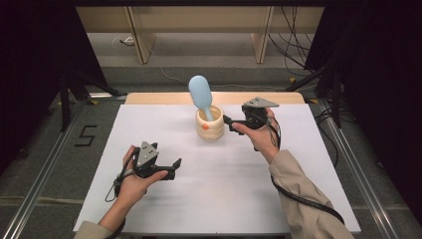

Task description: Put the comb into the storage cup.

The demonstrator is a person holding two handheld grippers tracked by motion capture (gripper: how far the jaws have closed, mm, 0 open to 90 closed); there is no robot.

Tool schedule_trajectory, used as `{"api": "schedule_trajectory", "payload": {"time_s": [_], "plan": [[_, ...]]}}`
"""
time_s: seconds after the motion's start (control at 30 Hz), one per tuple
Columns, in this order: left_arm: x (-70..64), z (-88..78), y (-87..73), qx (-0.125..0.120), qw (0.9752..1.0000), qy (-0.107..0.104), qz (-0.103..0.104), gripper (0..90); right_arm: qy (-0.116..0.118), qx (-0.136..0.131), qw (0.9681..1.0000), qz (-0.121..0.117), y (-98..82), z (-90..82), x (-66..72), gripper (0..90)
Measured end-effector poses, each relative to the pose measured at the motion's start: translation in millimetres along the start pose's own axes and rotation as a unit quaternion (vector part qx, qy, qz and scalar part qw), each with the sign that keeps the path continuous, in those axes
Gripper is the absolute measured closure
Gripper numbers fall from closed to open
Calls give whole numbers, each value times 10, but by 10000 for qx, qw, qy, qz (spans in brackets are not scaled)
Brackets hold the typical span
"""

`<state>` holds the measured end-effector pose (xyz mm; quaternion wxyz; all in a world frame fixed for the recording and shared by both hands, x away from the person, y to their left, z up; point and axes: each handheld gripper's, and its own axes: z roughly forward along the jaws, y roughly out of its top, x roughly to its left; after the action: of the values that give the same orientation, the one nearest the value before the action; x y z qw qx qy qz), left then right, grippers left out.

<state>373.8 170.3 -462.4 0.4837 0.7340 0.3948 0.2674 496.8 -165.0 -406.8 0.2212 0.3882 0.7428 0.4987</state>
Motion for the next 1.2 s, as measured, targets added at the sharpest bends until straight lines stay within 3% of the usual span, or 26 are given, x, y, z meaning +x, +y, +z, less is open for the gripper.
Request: {"api": "schedule_trajectory", "payload": {"time_s": [1.2], "plan": [[-12,0,-11,22,10000,-1,16,0,-23,116,9997,-196,-361,-400,-109,140]]}}
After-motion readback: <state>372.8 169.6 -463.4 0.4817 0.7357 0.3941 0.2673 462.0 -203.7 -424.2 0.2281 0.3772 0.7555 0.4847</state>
